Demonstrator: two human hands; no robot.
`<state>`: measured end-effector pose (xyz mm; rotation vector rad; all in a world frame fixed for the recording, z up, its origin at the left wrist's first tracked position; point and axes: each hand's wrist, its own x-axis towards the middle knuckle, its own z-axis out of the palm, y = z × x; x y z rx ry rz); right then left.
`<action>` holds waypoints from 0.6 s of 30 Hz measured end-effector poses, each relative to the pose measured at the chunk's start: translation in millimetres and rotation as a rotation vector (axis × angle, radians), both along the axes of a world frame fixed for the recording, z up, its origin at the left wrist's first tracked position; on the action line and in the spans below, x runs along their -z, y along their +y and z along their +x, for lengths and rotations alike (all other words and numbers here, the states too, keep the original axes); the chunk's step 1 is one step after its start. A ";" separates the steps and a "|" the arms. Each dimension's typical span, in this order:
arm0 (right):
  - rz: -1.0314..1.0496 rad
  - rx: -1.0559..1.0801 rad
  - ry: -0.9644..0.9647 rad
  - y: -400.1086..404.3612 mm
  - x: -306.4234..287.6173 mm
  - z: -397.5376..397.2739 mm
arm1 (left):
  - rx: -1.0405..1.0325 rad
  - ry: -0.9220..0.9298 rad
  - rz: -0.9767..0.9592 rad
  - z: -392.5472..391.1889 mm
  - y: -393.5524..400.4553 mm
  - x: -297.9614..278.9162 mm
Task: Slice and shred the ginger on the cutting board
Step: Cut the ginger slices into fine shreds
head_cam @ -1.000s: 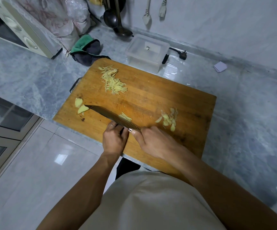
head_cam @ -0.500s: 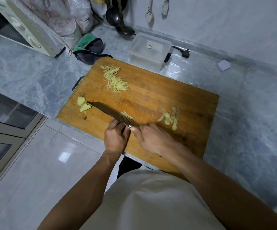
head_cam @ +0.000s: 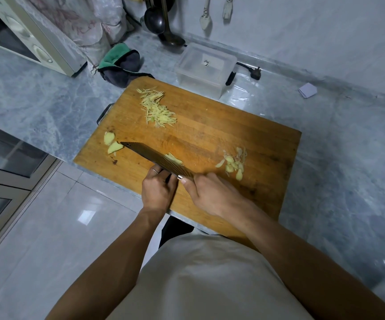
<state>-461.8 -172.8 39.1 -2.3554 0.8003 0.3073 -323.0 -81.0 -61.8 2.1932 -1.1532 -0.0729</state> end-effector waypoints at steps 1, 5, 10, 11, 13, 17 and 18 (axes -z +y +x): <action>-0.003 -0.002 -0.004 0.4 1.0 0.8 | -0.005 0.011 0.003 -0.2 0.1 0.0; -0.025 -0.010 -0.005 -0.1 -0.4 -2.9 | -0.004 0.018 0.003 0.8 0.2 -0.8; -0.034 -0.031 -0.014 1.8 -3.7 -7.2 | -0.026 0.038 0.003 -0.5 1.1 -2.5; -0.033 -0.032 -0.015 1.8 -3.6 -7.2 | -0.024 0.036 0.006 -0.7 1.2 -2.2; -0.029 -0.037 -0.014 1.8 -2.9 -6.4 | -0.028 0.044 0.007 0.8 1.1 -1.4; -0.016 -0.027 -0.021 1.6 -0.1 -4.0 | -0.034 0.051 0.009 0.6 1.1 -0.7; -0.015 -0.026 -0.025 1.7 0.5 -2.1 | -0.033 0.046 0.012 0.7 0.9 -0.2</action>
